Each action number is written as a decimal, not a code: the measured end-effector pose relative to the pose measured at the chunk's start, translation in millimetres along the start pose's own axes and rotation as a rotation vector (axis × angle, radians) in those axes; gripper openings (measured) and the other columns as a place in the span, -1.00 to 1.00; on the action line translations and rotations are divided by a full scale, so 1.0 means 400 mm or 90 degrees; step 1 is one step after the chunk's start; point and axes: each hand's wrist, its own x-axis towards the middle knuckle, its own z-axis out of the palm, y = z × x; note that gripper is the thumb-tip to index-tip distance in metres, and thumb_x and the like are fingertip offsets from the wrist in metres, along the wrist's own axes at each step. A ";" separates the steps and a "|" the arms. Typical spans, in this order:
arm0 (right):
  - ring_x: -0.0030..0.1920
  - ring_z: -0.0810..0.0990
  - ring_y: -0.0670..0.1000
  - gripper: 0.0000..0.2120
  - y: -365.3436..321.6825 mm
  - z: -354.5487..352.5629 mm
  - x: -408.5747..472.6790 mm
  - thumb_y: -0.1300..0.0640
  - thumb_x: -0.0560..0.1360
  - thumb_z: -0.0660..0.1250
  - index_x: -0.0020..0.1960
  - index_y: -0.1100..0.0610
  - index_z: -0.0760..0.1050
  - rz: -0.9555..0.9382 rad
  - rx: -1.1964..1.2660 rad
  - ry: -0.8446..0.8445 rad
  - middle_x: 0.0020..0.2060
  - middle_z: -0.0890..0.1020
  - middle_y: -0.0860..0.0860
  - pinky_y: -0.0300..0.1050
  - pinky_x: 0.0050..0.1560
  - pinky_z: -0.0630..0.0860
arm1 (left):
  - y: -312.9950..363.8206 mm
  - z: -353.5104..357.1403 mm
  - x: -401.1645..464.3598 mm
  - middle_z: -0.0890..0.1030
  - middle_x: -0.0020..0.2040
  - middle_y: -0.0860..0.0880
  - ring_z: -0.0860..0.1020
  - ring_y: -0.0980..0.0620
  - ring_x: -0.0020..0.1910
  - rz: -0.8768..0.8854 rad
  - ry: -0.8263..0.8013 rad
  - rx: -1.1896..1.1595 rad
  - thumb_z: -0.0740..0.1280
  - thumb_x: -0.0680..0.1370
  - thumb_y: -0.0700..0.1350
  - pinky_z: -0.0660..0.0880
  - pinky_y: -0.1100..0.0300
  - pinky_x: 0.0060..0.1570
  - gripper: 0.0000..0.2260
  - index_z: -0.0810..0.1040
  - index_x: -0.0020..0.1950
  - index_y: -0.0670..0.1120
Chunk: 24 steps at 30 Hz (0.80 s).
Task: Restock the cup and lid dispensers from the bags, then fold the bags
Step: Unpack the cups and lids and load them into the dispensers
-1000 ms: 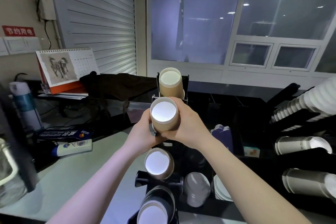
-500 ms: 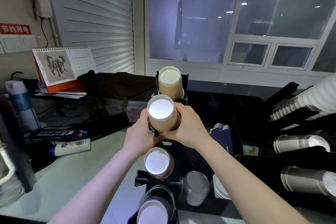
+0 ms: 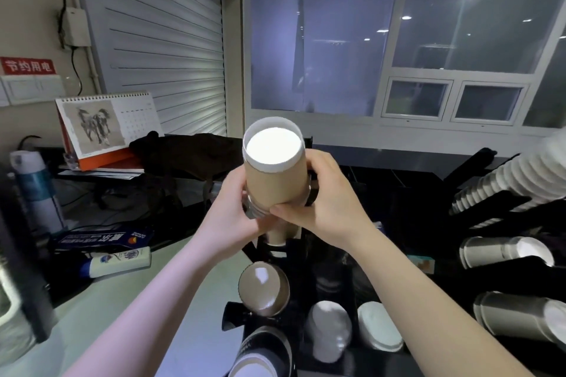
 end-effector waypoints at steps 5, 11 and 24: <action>0.29 0.40 -0.21 -0.16 -0.046 -0.050 0.071 0.01 0.31 0.57 0.44 -0.16 0.19 -0.042 0.017 -0.015 0.30 0.44 -0.18 -0.26 0.24 0.39 | 0.053 -0.030 0.091 0.56 0.12 0.24 0.51 0.28 0.12 0.008 0.066 0.025 0.53 0.18 0.16 0.45 0.34 -0.02 -0.46 0.42 0.09 0.37; 0.25 0.42 -0.18 -0.35 -0.053 -0.049 0.155 0.08 0.36 0.53 0.36 -0.17 0.33 -0.087 0.023 0.050 0.22 0.50 -0.25 -0.19 0.22 0.39 | 0.026 -0.029 0.185 0.59 0.13 0.16 0.55 0.18 0.12 0.016 0.044 0.048 0.58 0.25 0.03 0.52 0.13 0.05 -0.35 0.43 0.28 0.08; 0.20 0.41 -0.15 -0.42 0.105 0.006 0.191 0.17 0.46 0.41 0.37 -0.11 0.25 0.070 -0.037 -0.039 0.24 0.46 -0.17 -0.18 0.19 0.38 | -0.084 -0.006 0.196 0.59 0.14 0.23 0.52 0.31 0.13 -0.121 -0.042 0.041 0.42 0.42 -0.12 0.47 0.23 0.14 -0.53 0.46 0.30 0.16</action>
